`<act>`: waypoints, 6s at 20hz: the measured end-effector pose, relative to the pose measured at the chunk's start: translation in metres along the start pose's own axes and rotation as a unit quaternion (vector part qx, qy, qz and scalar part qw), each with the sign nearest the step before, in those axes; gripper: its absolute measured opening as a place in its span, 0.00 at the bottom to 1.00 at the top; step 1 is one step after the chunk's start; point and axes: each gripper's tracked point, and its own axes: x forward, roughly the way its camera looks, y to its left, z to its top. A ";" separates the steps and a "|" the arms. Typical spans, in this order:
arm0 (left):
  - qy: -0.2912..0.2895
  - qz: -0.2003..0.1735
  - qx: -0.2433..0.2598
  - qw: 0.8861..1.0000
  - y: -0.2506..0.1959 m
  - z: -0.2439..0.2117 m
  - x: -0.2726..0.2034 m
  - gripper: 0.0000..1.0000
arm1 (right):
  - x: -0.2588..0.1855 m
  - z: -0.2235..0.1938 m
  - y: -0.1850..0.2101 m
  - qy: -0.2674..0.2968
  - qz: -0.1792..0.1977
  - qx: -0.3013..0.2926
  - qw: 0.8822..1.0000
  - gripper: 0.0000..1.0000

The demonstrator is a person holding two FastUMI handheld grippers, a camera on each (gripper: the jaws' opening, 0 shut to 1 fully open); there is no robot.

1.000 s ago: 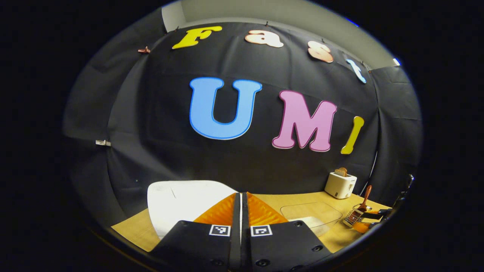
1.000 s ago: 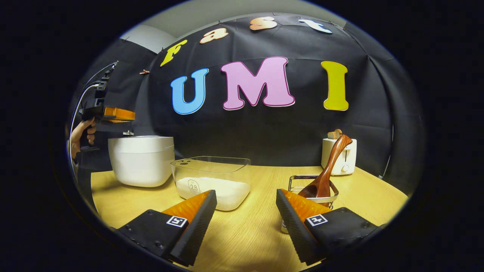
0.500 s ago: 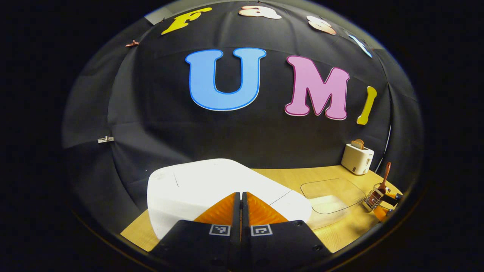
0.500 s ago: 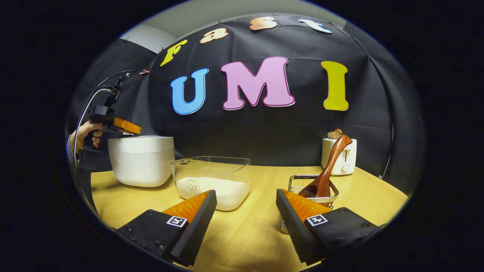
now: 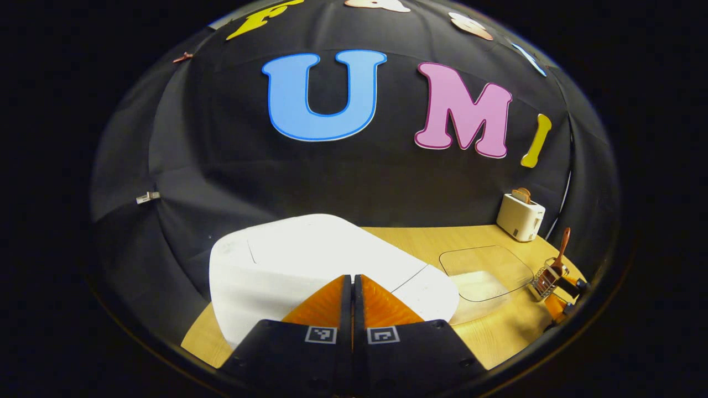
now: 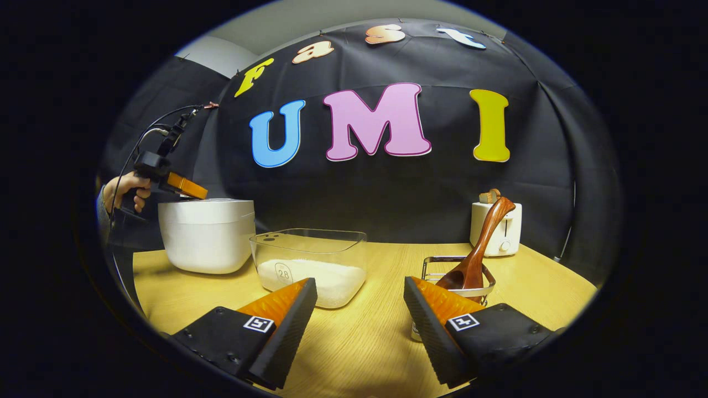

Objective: Close the left gripper, press the button to open the rice cooker; take a wooden spoon from the chopstick holder with the right hand, scoop a spoonful of rice and pour it into the rice cooker, then put the wooden spoon back into the chopstick holder.

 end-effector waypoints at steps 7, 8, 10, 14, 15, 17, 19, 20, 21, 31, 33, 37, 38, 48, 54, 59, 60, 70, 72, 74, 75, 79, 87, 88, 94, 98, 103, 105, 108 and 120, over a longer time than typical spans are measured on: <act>-0.047 0.015 0.020 0.999 0.004 0.033 -0.007 0.06 | 0.000 0.000 0.000 0.000 0.000 0.000 1.000 0.98; -0.072 0.027 0.028 0.997 0.006 0.045 -0.010 0.06 | 0.000 0.000 0.000 0.000 0.000 0.000 1.000 0.98; -0.119 0.046 0.043 0.991 0.010 0.067 -0.021 0.06 | 0.000 0.000 0.000 0.000 0.000 0.000 1.000 0.98; -0.192 0.074 0.069 0.976 0.012 0.095 -0.042 0.06 | 0.000 0.000 0.000 0.000 0.000 0.000 1.000 0.98; -0.204 0.065 0.069 0.974 0.005 0.097 -0.044 0.06 | 0.000 0.000 0.000 0.000 0.000 0.000 1.000 0.98; -0.224 0.041 0.068 0.971 -0.012 0.095 -0.052 0.05 | 0.000 0.000 0.000 0.000 0.000 0.000 1.000 0.98; -0.247 0.029 0.079 0.966 -0.018 0.092 -0.061 0.05 | 0.000 0.000 0.001 -0.001 0.001 0.001 1.000 0.98; -0.261 0.033 0.083 0.961 -0.019 0.091 -0.066 0.05 | -0.002 0.000 0.006 -0.001 0.012 0.001 1.000 0.98; -0.274 0.039 0.081 0.958 -0.019 0.090 -0.071 0.05 | -0.003 0.000 0.014 0.000 0.031 0.001 1.000 0.98; -0.320 -0.035 0.031 0.946 -0.104 0.041 -0.083 0.93 | -0.029 0.068 -0.047 -0.044 -0.030 -0.040 0.998 0.93; -0.323 -0.041 0.015 0.945 -0.112 0.040 -0.085 0.98 | -0.029 0.072 -0.080 -0.030 -0.062 -0.021 0.997 0.94; -0.326 -0.070 -0.032 0.942 -0.120 0.035 -0.085 0.98 | -0.014 0.066 -0.133 -0.016 -0.091 0.086 0.992 0.94; -0.326 -0.073 -0.040 0.942 -0.119 0.034 -0.085 0.98 | -0.008 0.064 -0.139 -0.009 -0.088 0.109 0.990 0.93; -0.324 -0.049 -0.054 0.943 -0.094 0.021 -0.082 0.95 | 0.074 0.026 -0.152 0.071 -0.105 0.182 0.975 0.78; -0.326 -0.043 -0.061 0.942 -0.077 0.022 -0.082 0.95 | 0.094 0.006 -0.162 0.108 -0.134 0.227 0.958 0.48; -0.317 -0.044 -0.067 0.945 -0.070 0.017 -0.076 0.95 | 0.096 0.008 -0.163 0.101 -0.136 0.213 0.962 0.25; -0.316 -0.045 -0.066 0.945 -0.070 0.018 -0.077 0.95 | 0.097 0.013 -0.160 0.091 -0.128 0.212 0.964 0.25; -0.307 -0.055 -0.071 0.948 -0.072 0.014 -0.074 0.95 | 0.084 0.097 -0.161 0.007 -0.136 0.175 0.975 0.22; -0.305 -0.053 -0.072 0.948 -0.070 0.013 -0.073 0.95 | 0.085 0.119 -0.155 -0.010 -0.135 0.157 0.978 0.23; -0.297 -0.053 -0.072 0.951 -0.069 0.010 -0.070 0.95 | 0.090 0.139 -0.140 -0.022 -0.124 0.151 0.980 0.22; -0.289 -0.052 -0.070 0.953 -0.069 0.007 -0.068 0.95 | 0.094 0.148 -0.130 -0.027 -0.115 0.149 0.982 0.23; -0.283 -0.044 -0.063 0.956 -0.064 0.007 -0.070 0.95 | 0.118 0.171 -0.076 -0.040 -0.073 0.138 0.987 0.23; -0.314 -0.035 -0.088 0.945 -0.034 0.020 -0.095 0.95 | 0.186 0.148 0.037 -0.004 -0.007 0.064 0.998 0.22; -0.316 -0.026 -0.090 0.944 -0.026 0.019 -0.098 0.95 | 0.194 0.139 0.047 0.007 -0.003 0.057 0.998 0.22; -0.278 0.114 -0.103 0.948 0.061 -0.004 -0.092 0.95 | 0.220 0.065 0.081 0.085 -0.001 0.003 0.996 0.23; -0.251 0.152 -0.127 0.948 0.086 -0.018 -0.087 0.95 | 0.224 0.032 0.105 0.124 0.013 -0.005 0.992 0.22; -0.250 0.155 -0.137 0.946 0.091 -0.021 -0.089 0.95 | 0.225 0.023 0.134 0.135 0.038 0.021 0.990 0.22; -0.250 0.153 -0.138 0.946 0.091 -0.020 -0.088 0.95 | 0.223 0.021 0.145 0.142 0.052 0.063 0.986 0.22; -0.251 0.151 -0.140 0.946 0.091 -0.020 -0.090 0.95 | 0.225 0.024 0.136 0.142 0.044 0.110 0.983 0.23; -0.256 0.148 -0.150 0.943 0.097 -0.020 -0.093 0.95 | 0.227 0.038 0.067 0.107 -0.019 0.357 0.928 0.22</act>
